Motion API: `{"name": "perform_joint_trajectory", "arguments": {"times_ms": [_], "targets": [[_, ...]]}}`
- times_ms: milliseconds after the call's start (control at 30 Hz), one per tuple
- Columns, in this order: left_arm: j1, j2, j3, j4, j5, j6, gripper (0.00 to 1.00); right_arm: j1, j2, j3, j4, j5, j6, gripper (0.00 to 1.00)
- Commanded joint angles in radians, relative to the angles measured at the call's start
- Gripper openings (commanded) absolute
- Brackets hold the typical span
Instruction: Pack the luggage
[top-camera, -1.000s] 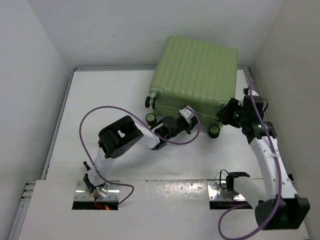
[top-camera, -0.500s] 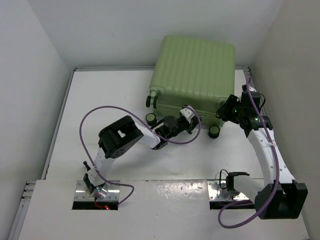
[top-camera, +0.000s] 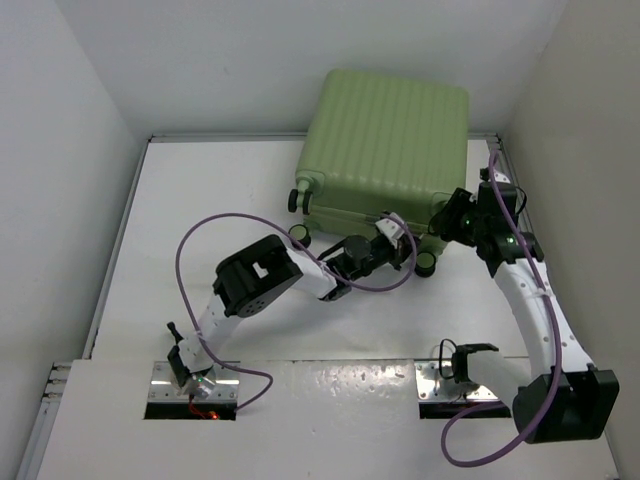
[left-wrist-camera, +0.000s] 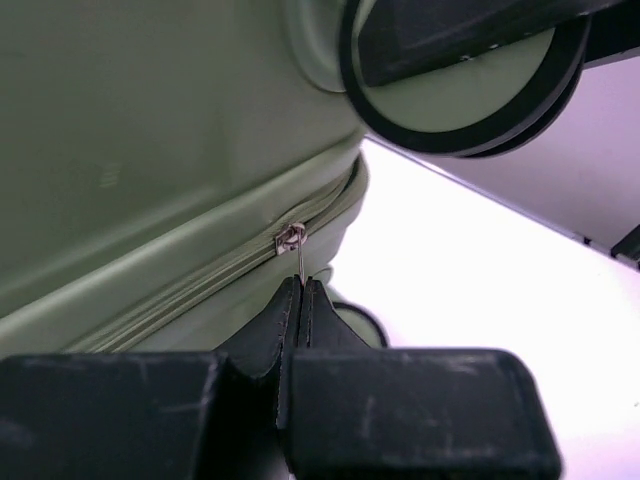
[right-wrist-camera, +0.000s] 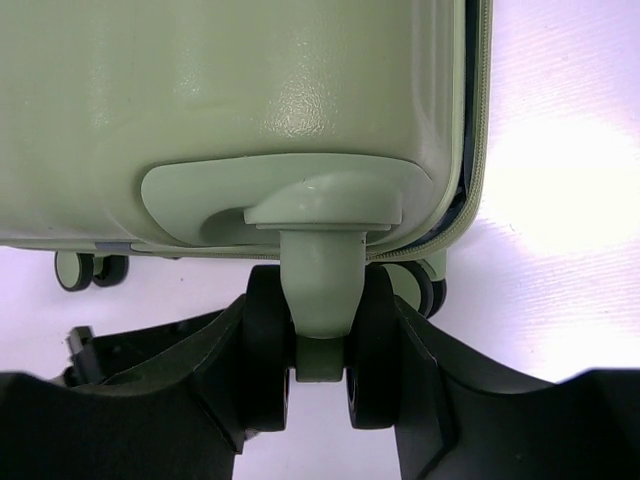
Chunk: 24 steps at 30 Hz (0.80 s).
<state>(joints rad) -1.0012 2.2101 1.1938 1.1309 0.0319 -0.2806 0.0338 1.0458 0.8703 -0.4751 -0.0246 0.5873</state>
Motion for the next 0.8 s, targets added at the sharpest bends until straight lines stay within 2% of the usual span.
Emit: {"name": "perform_joint_trajectory", "arguments": {"times_ms": [0, 367, 433, 467, 567, 600, 767], "targets": [[-0.074, 0.031, 0.073, 0.093, 0.063, -0.069, 0.00, 0.051, -0.023, 0.062, 0.165, -0.121, 0.052, 0.28], [-0.094, 0.109, 0.161, 0.063, -0.004, -0.111, 0.00, 0.051, -0.027, 0.061, 0.173, -0.104, 0.082, 0.35], [-0.094, 0.100, 0.149, 0.063, -0.004, -0.111, 0.00, 0.048, -0.027, 0.056, 0.170, -0.104, 0.074, 0.44], [-0.094, 0.100, 0.130, 0.063, -0.015, -0.098, 0.00, 0.048, -0.026, 0.052, 0.170, -0.104, 0.072, 0.52], [-0.094, 0.062, 0.083, 0.073, -0.015, -0.089, 0.00, 0.048, -0.032, 0.044, 0.176, -0.103, 0.074, 0.63], [-0.094, 0.062, 0.082, 0.073, -0.024, -0.080, 0.00, 0.046, -0.036, 0.042, 0.182, -0.103, 0.072, 0.64], [-0.094, 0.028, 0.061, 0.044, -0.024, -0.045, 0.13, 0.041, -0.058, 0.047, 0.193, -0.094, 0.036, 0.69]]}}
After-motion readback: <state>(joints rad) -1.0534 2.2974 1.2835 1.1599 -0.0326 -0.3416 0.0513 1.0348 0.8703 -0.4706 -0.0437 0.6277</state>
